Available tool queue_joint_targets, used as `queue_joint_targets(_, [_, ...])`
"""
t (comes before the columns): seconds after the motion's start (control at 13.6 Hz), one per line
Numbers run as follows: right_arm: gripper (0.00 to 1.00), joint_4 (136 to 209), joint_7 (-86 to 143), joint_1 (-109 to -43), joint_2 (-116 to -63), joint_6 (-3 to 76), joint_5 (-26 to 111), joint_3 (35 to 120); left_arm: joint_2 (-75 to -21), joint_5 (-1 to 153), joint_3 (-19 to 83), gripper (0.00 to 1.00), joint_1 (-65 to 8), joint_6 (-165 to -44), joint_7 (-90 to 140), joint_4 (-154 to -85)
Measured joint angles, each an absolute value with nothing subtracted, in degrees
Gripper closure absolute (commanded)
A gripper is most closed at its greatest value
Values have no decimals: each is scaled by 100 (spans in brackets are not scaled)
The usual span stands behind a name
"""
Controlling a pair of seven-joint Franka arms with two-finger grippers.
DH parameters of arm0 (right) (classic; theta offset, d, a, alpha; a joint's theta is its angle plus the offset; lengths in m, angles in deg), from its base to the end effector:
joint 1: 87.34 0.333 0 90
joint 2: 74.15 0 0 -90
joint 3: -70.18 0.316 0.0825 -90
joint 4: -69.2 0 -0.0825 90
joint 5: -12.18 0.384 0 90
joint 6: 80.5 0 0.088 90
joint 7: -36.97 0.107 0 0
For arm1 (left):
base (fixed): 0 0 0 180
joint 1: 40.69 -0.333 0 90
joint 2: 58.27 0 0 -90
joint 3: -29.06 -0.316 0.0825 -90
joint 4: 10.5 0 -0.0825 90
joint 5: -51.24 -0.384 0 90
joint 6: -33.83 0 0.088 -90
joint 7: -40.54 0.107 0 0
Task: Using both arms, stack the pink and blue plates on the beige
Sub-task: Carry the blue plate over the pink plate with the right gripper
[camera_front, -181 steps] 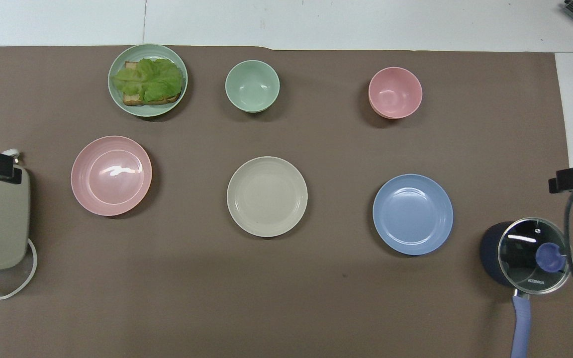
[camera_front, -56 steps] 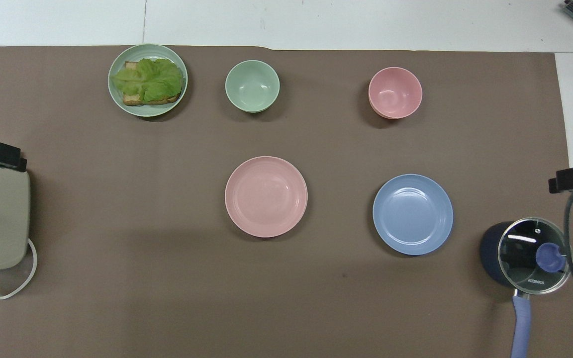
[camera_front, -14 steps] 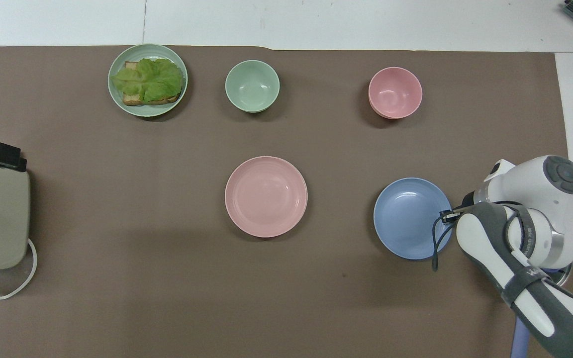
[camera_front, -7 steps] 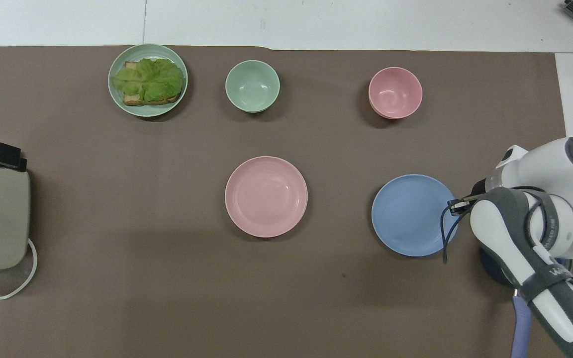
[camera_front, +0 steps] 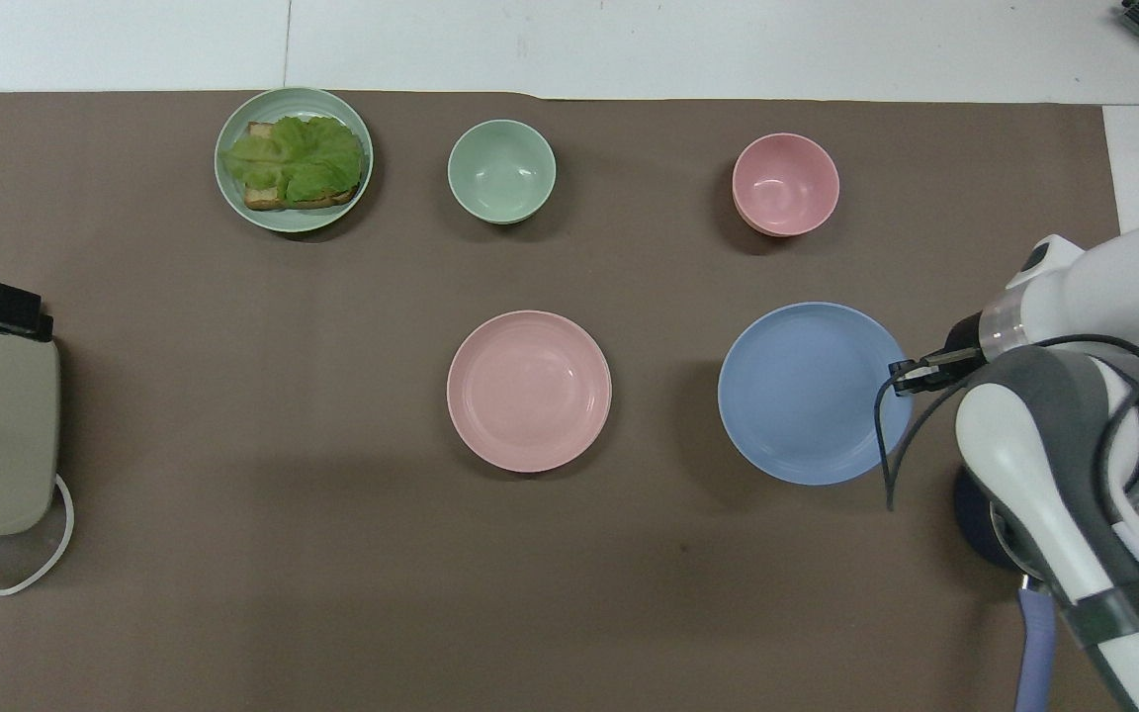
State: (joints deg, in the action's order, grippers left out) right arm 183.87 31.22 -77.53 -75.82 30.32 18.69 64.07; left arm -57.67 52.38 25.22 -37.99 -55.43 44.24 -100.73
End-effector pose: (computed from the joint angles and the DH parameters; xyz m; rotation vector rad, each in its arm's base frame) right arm 0.5482 0.0436 0.4355 -3.0301 -0.1810 0.1432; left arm 0.5559 0.0087 0.6157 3.1202 -0.0697 -0.0414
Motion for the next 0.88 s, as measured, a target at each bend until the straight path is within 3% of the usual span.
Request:
queue_joint_targets(0.37, [100, 18304, 4868, -6847, -7835, 3208, 2799, 6455, -5767, 5238, 2522, 0, -3799, -5543, 4424, -10073])
queue_joint_targets(0.88, [100, 18111, 6783, -5721, -8469, 4261, 3133, 6464, -5767, 5238, 2522, 0, -3799, -5543, 4424, -10073])
